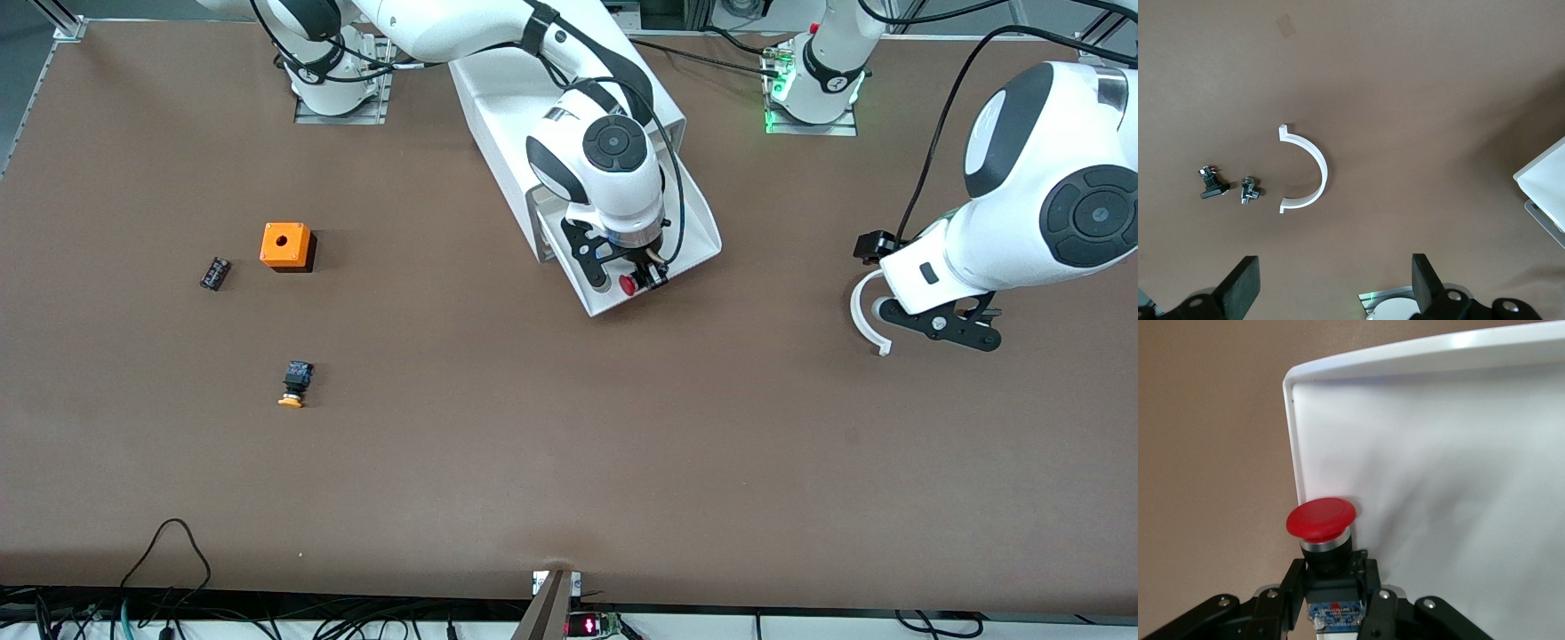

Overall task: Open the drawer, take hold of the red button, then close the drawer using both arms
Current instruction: 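Lift the red button out with the right gripper while the left gripper withdraws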

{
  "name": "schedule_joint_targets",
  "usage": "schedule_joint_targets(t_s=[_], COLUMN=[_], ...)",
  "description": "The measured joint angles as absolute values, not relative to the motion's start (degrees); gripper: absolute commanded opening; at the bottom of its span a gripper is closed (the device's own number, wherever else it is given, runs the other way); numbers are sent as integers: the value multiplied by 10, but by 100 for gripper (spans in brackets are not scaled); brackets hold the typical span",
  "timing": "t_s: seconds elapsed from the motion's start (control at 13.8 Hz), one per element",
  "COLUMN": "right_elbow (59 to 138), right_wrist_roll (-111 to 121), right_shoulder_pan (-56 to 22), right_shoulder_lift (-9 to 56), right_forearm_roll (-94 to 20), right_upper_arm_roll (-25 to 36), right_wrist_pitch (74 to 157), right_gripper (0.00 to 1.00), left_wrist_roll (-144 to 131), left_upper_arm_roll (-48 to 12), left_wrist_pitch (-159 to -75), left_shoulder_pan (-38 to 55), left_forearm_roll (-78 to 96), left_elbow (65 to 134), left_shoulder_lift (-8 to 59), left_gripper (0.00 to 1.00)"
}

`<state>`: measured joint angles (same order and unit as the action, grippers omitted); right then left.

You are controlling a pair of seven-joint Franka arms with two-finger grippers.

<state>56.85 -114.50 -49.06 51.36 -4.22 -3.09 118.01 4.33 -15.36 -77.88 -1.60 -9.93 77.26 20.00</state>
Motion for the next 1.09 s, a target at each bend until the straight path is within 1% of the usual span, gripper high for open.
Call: schedule_joint_targets(t_s=[0.22,0.36,0.58,0.73,0.87,1.02,1.09], right_elbow=[554,532,514,513,513,511,510], right_wrist_roll=[-1145,-1145,-1115,-1028,-924,-803,-732], right_shoulder_pan=[-491,-490,-482,-460,-419,-365,-336], right_shoulder_lift=[511,502,478,470,469,466,463], right_forearm_roll=[-42,-42,-42,-41,-42,-64,-76], right_upper_arm_roll=[-31,-30,-26,-22,-22,-25,-28], right_wrist_pitch=[1164,1130,1085,1069,1067,1061,1044], right_gripper=[0,0,0,0,0,0,0], left_wrist_roll=[-4,-55,-147,-217,-295,-359,-387], left_upper_arm_roll=[-152,-151,-152,-168,-192,-213,-221], left_wrist_pitch=[-782,-812,-867,-918,-979,-1056,-1105], left_shoulder_pan=[-16,-16,-15,-13,-9,-6,-5], left_forearm_roll=[-95,-63,-35,-33,-33,-33,-33], left_elbow=[771,775,797,828,870,919,947], left_shoulder_lift=[203,210,220,222,223,223,224], left_gripper=[100,100,100,100,99,99,99])
